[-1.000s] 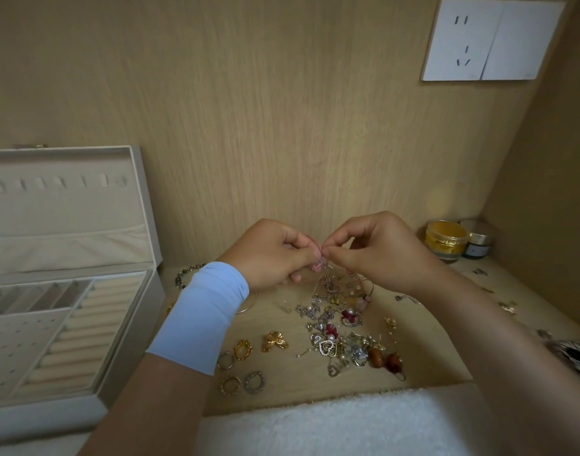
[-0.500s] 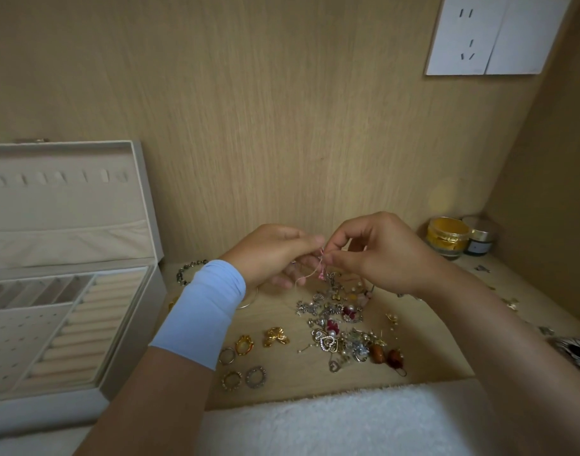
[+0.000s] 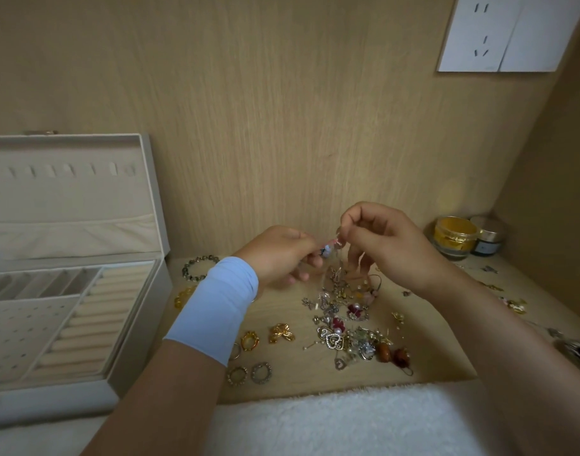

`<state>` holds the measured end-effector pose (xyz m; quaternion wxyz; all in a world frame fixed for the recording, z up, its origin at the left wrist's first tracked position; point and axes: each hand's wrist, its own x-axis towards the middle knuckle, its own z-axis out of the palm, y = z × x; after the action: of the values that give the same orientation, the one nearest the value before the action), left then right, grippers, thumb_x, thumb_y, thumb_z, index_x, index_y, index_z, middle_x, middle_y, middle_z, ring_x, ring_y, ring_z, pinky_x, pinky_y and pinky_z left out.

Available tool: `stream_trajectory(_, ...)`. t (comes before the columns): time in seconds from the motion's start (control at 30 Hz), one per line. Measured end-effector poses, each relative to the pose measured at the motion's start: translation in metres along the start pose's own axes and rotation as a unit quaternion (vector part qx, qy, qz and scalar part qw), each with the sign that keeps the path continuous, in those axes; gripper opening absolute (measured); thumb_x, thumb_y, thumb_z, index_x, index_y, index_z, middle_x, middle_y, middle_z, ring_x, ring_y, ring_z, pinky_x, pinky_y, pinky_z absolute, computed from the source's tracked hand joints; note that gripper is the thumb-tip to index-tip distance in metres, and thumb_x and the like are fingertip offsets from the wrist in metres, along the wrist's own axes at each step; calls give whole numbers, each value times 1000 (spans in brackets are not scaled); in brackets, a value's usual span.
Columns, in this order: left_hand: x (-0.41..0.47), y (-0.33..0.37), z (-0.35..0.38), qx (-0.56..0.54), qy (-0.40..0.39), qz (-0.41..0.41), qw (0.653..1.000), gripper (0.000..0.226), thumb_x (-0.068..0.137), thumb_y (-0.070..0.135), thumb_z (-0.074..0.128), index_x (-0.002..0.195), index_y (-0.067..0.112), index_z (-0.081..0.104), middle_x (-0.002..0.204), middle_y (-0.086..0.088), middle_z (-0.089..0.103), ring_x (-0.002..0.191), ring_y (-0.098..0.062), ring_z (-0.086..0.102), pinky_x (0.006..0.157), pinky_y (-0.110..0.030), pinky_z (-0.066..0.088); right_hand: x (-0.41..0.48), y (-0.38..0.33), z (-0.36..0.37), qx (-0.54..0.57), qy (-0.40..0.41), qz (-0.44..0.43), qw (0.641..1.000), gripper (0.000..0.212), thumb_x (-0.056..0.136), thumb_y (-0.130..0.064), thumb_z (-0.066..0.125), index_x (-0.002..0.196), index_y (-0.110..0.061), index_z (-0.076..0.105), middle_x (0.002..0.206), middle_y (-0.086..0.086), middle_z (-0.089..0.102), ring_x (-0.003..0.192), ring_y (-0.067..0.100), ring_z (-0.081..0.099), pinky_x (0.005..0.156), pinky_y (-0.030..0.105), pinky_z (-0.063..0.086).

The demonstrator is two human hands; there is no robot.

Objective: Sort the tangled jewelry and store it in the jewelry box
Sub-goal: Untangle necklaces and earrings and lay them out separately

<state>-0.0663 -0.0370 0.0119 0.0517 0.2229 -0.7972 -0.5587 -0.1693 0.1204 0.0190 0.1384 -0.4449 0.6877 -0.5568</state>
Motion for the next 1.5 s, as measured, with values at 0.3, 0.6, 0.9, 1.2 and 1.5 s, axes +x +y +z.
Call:
stream_trajectory(0.3,-12,18,-5,84,59,87,991,12,92,33,66,88,22,67,89,-3,69,66,-10,57,60,-24,49,2,-3,1,-9,-38,22,999,18,101,-12,53,89,-3,63,76,4,63,51,18,54,49,31,45)
stream_trajectory(0.6,-13,11,2,45,45,118,991,12,81,19,80,71,26,77,65,2,71,60,-8,64,68,-34,55,-1,-3,-5,-146,-90,44,984,17,101,-22,54,89,-13,62,72,2,61,53,12,56,52,32,47)
stream_trajectory(0.9,-14,10,6,71,4,79,994,10,83,15,78,74,15,72,73,-5,75,71,-28,74,83,-55,58,-3,-8,-6,-201,-151,92,963,12,95,-18,58,87,-10,62,67,3,60,53,10,58,49,25,51)
stream_trajectory(1.2,-7,8,7,87,57,172,980,18,88,18,71,72,28,71,62,16,66,61,2,59,71,-24,51,1,-2,-9,-149,-103,76,980,10,92,-22,63,92,-12,64,73,3,65,63,14,62,63,38,54)
stream_trajectory(1.5,-10,9,10,3,47,165,985,12,94,17,64,84,21,69,76,-3,67,63,-9,61,60,-21,55,3,-2,-14,-26,-30,77,996,13,82,-15,79,92,-6,79,82,20,74,55,13,60,65,35,52)
